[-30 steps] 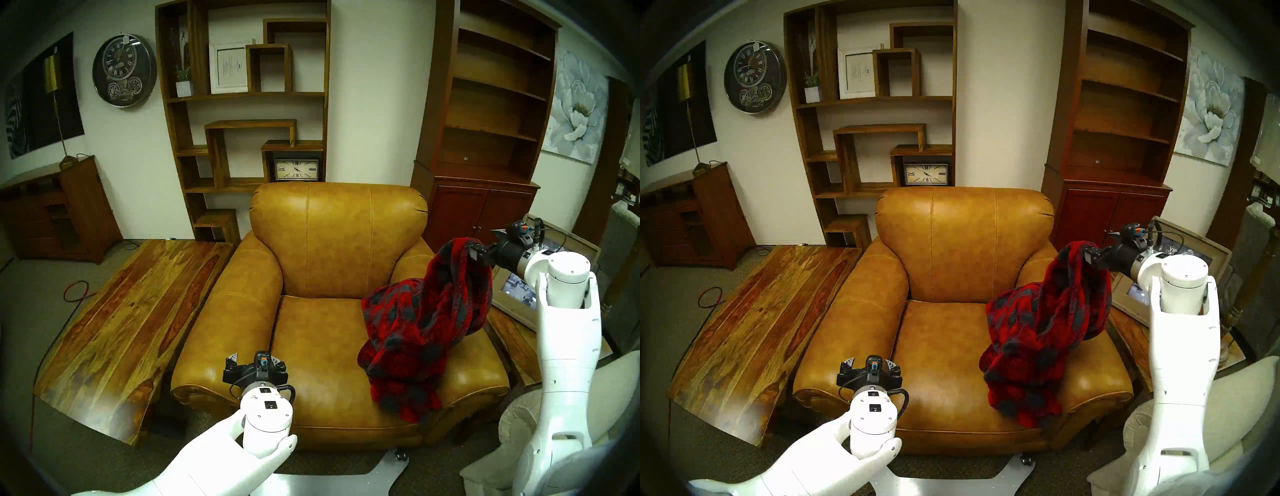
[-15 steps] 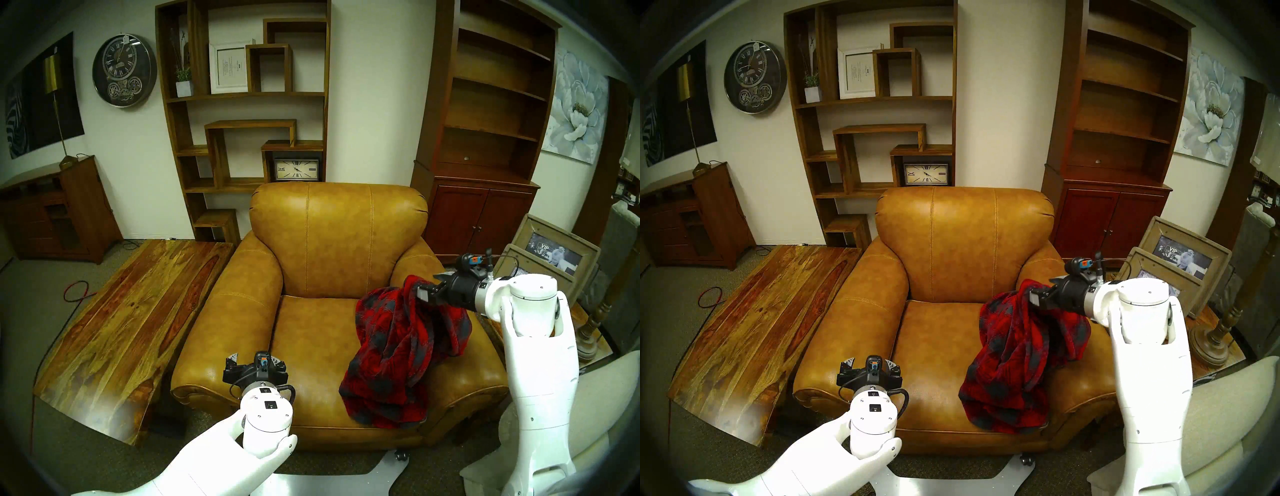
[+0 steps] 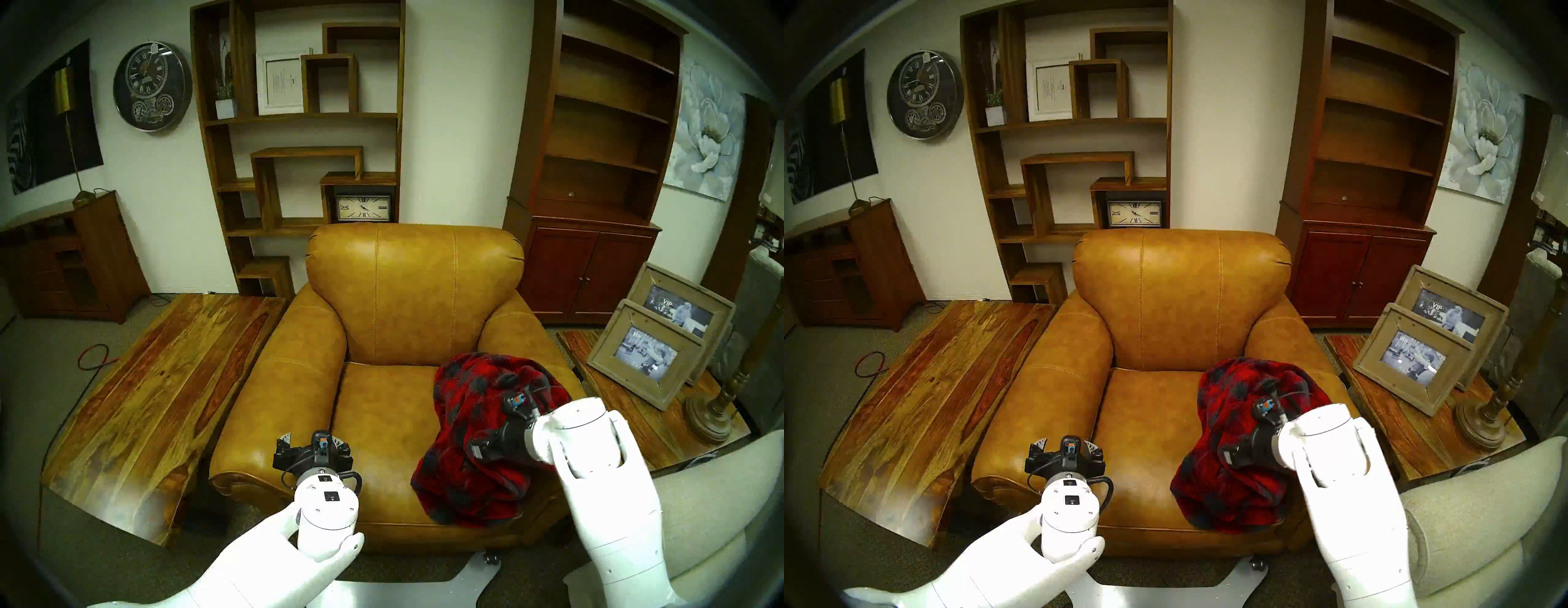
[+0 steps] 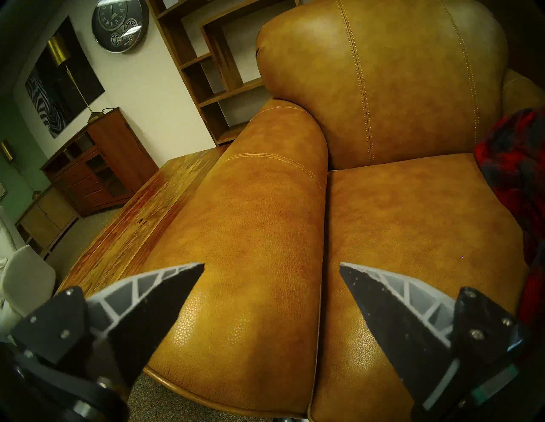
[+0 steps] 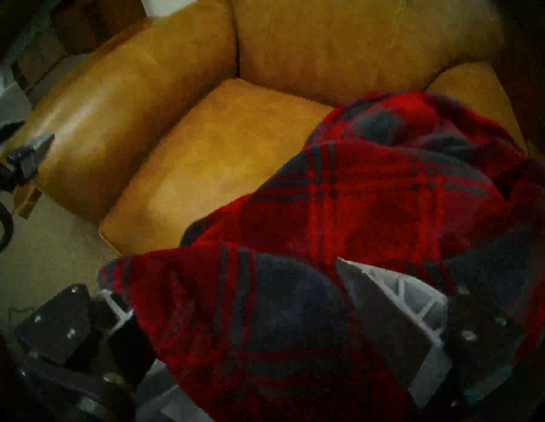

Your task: Move the blanket from sofa and drape it over the sofa arm

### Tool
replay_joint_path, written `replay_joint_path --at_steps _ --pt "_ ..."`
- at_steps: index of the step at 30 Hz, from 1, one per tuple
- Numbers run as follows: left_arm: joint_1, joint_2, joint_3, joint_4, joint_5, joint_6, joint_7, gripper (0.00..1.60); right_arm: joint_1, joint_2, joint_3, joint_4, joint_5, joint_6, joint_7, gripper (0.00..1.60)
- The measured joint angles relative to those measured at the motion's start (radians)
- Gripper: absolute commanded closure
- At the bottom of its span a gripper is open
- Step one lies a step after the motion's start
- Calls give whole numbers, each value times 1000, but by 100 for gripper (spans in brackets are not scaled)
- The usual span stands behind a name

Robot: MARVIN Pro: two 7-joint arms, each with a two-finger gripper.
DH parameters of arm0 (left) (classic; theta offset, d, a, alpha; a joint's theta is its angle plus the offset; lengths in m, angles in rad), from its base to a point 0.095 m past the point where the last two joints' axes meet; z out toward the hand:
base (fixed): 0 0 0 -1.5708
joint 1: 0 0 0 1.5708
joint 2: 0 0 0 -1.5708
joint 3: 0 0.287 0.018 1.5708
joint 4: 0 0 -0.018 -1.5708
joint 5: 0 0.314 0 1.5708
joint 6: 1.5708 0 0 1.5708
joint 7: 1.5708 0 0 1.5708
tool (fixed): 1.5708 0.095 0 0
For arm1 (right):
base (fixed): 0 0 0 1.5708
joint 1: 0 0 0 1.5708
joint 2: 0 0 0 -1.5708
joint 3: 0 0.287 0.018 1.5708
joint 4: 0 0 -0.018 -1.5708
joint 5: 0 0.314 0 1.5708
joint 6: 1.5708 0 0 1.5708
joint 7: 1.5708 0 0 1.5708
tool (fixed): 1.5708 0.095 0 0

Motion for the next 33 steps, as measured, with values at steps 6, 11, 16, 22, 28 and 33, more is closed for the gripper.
replay_joint_path --at_steps 6,11,16,22,28,33 --pt "0 0 0 0 0 0 0 0 12 -52 -53 116 -63 -27 -102 0" --pt "0 0 0 1 0 0 0 0 40 -103 -89 223 -92 -57 -185 0" --pt "0 0 0 2 0 0 0 0 66 -136 -100 309 -110 -93 -249 0" --pt "0 0 0 2 0 0 0 0 91 -160 -95 398 -118 -149 -303 160" --pt "0 0 0 1 0 0 0 0 132 -169 -44 483 -88 -219 -320 160" --pt "0 -1 0 2 0 0 1 0 167 -142 27 461 -66 -240 -319 160"
